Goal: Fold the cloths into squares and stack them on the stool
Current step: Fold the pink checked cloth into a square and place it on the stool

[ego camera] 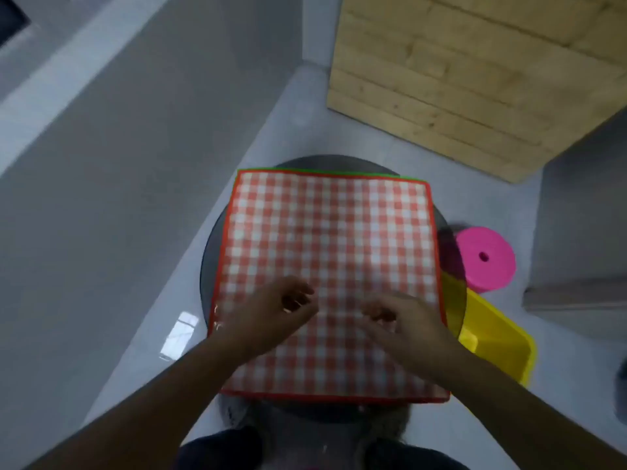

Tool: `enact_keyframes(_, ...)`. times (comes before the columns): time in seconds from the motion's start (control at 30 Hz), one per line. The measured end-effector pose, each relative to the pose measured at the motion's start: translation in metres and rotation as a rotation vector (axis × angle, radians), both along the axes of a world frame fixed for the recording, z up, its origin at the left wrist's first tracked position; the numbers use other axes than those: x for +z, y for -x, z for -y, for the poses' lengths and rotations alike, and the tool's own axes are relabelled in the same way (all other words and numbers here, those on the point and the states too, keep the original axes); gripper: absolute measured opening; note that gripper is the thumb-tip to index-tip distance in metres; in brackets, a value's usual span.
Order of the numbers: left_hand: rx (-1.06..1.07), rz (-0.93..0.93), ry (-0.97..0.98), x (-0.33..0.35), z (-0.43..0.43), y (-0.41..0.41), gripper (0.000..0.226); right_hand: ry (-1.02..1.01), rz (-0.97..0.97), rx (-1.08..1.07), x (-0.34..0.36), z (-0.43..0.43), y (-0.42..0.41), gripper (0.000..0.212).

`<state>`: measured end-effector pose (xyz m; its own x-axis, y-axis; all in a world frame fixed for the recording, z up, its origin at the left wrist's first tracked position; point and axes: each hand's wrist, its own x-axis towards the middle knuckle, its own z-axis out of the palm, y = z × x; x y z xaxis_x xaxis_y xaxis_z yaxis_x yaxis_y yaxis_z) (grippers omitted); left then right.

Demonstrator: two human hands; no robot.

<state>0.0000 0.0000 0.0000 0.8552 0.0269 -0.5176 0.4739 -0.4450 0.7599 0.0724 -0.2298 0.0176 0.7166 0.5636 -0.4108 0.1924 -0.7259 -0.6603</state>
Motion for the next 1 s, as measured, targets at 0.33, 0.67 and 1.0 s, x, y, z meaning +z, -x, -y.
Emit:
enact_keyframes(0.33, -0.172, 0.261, -0.215, -0.150, 0.008, 0.000, 0.019, -0.167, 0.014, 0.150, -0.160, -0.001, 0.005, 0.030)
enact_keyframes(0.67, -0.500, 0.424, -0.577, -0.171, 0.031, 0.014, 0.047, -0.188, 0.401, 0.444, -0.188, 0.011, 0.015, 0.039)
enact_keyframes(1.0, -0.332, 0.426, -0.492, -0.164, 0.053, 0.063, 0.032, -0.078, 0.460, 0.438, -0.181, 0.044, 0.081, 0.035)
